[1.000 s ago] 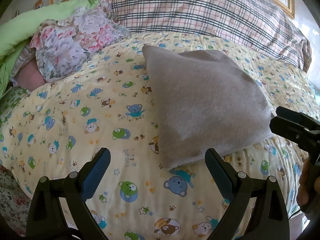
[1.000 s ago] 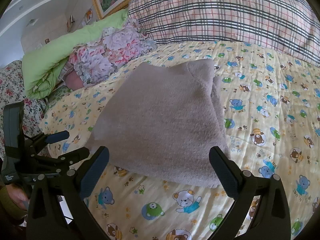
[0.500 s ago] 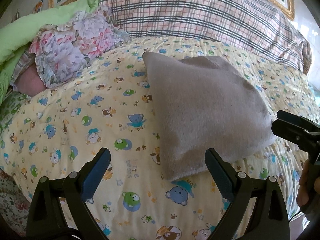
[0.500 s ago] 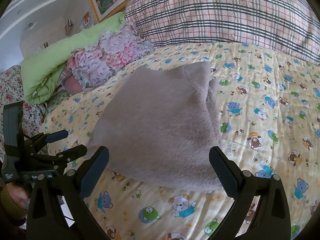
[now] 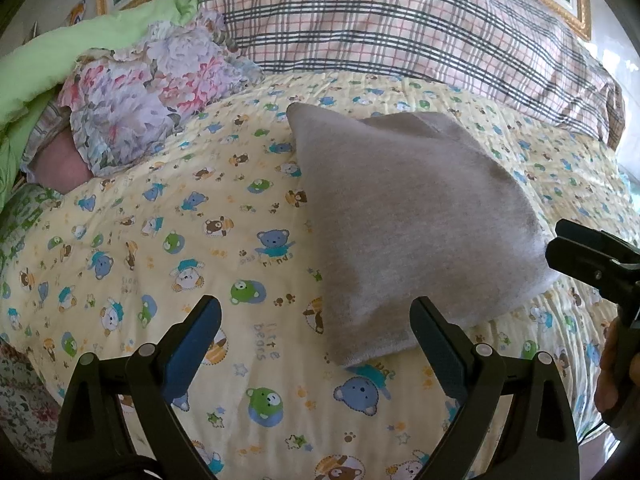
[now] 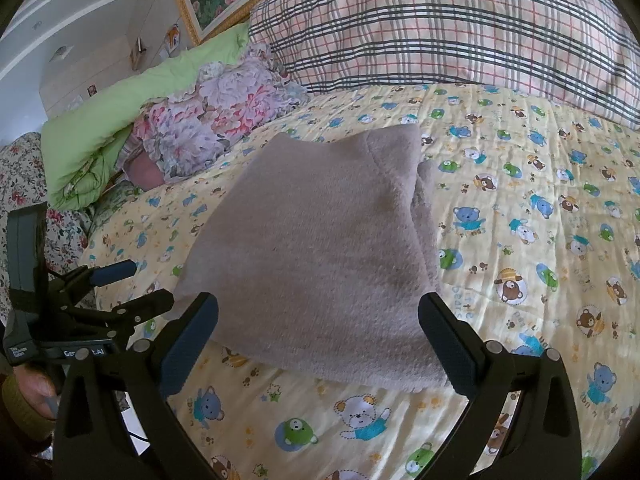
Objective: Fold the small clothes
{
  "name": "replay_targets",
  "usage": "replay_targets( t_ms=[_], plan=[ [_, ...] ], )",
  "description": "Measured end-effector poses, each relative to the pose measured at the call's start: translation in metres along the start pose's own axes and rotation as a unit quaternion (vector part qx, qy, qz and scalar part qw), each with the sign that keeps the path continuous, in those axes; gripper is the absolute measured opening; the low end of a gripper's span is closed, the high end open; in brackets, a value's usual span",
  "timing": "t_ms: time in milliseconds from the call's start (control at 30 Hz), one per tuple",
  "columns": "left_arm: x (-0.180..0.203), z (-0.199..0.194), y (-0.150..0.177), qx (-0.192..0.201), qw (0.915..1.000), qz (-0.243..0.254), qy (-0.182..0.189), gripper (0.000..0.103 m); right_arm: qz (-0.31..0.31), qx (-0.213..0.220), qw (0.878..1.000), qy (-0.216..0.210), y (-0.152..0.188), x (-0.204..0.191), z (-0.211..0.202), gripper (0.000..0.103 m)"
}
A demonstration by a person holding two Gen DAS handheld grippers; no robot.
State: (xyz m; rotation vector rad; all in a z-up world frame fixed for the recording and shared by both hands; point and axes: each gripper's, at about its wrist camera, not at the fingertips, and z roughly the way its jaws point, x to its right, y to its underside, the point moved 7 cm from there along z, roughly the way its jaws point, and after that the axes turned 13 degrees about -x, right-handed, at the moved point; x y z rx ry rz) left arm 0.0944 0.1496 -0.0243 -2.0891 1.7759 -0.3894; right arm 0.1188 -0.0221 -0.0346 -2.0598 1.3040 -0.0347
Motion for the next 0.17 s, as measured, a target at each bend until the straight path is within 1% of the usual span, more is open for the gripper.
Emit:
replay_targets(
  t_ms=[167],
  plan=[
    [-0.0005,0.0003,0.0004,-0.001,1.0000,-0.002,0.000,0.096,0.001,0.002,1.000,0.000,-0.0021,-0.0010,-0.0001,0.100]
  ],
)
